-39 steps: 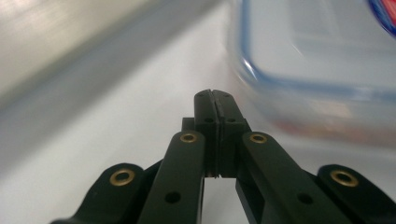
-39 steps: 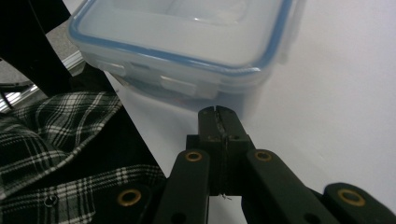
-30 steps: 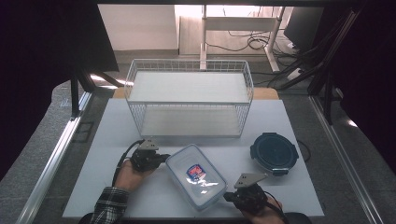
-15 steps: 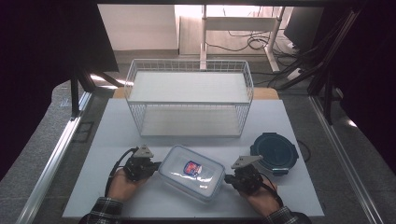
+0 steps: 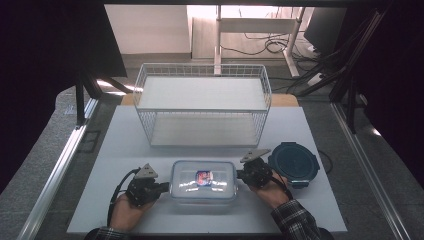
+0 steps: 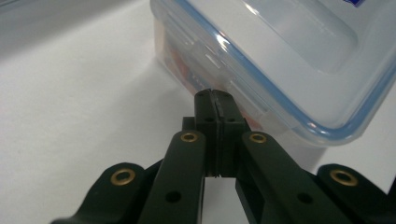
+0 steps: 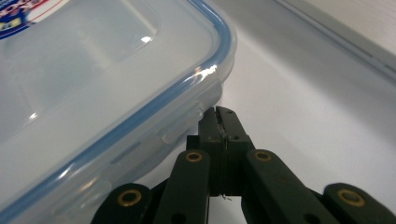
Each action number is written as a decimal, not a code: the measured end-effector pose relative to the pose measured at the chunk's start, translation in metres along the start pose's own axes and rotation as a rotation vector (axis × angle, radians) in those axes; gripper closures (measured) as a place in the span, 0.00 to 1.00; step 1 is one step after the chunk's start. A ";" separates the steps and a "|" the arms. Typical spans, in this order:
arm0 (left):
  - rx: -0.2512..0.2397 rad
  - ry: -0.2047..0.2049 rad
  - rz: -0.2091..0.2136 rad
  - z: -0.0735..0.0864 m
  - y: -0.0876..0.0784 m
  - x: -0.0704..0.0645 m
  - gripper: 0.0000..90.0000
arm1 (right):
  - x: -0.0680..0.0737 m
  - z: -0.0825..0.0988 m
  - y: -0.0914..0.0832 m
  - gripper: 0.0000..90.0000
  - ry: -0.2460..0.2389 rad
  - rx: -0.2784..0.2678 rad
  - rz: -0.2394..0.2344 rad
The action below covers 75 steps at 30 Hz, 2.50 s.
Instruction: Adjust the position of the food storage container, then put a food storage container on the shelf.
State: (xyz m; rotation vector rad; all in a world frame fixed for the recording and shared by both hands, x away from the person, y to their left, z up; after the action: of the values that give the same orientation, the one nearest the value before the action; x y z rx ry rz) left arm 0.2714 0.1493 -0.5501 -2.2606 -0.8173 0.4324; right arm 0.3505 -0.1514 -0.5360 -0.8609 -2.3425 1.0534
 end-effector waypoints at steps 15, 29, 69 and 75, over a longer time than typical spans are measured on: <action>-0.077 0.017 -0.086 0.002 -0.018 0.018 0.49 | 0.000 0.019 -0.030 0.71 -0.063 -0.077 0.025; -0.117 0.004 -0.101 0.007 -0.015 0.029 0.10 | -0.003 0.030 -0.050 0.17 0.035 -0.174 -0.057; -0.043 -0.135 0.341 -0.022 0.023 0.003 0.04 | 0.027 0.006 0.001 0.00 0.262 0.065 -0.373; -0.048 -0.183 0.384 -0.014 0.008 0.004 0.26 | 0.028 0.007 -0.010 0.16 0.288 0.072 -0.358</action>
State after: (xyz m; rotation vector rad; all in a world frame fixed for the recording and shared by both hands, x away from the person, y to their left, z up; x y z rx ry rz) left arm 0.2853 0.1403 -0.5459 -2.4531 -0.4799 0.8137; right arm 0.3226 -0.1415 -0.5290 -0.5015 -2.0982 0.8002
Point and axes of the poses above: each handheld gripper's, and its own axes: y roughly forward along the jaws, z roughly out of its underside, x roughly to its left, the point moved 5 cm from there along y, roughly forward along the jaws, and after that the axes turned 10 degrees about y, right-handed, at the moved point
